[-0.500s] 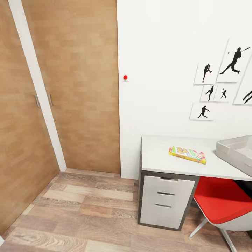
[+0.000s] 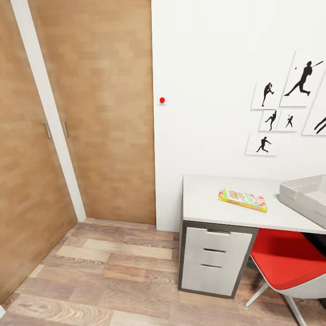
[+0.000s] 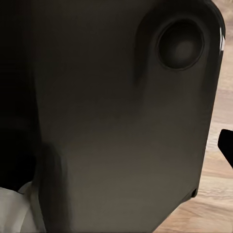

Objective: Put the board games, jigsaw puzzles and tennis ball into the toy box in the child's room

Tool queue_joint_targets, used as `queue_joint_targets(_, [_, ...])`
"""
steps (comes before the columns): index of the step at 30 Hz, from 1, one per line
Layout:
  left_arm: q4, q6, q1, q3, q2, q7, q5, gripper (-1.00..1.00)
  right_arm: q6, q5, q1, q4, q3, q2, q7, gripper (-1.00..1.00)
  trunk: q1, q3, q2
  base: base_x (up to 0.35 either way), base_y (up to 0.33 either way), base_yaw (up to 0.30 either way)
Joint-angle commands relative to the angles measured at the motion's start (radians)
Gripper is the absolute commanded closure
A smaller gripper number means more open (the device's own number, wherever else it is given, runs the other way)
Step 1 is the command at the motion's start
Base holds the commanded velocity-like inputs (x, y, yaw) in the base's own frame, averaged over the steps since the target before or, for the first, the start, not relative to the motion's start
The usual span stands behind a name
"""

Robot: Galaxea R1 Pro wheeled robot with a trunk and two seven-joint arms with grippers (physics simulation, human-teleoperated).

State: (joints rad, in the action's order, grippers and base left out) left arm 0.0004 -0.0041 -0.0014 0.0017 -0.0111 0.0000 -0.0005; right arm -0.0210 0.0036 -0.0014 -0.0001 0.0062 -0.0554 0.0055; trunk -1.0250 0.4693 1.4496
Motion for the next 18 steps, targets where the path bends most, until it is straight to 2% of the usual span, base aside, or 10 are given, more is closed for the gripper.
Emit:
queue_joint_targets(1, [0.000,0.000,0.000,0.000,0.000,0.000,0.000,-1.00,-0.004,0.001,0.000,0.000,0.001,-0.005,0.001,-1.00,0.000,0.001,0.000,0.000,0.000,0.000])
queue_joint_targets(8, [0.000,-0.001,0.000,0.000,0.002,0.000,0.000,-1.00,-0.031,-0.001,0.000,0.000,0.001,-0.009,0.001,-1.00,0.000,0.003,0.000,0.000,0.000,-0.066])
queue_joint_targets(18, [0.001,-0.001,0.000,0.000,0.001,0.000,0.000,-1.00,-0.057,-0.008,0.000,0.000,0.000,-0.011,0.001,-1.00,0.000,0.011,0.000,0.000,0.000,-0.210])
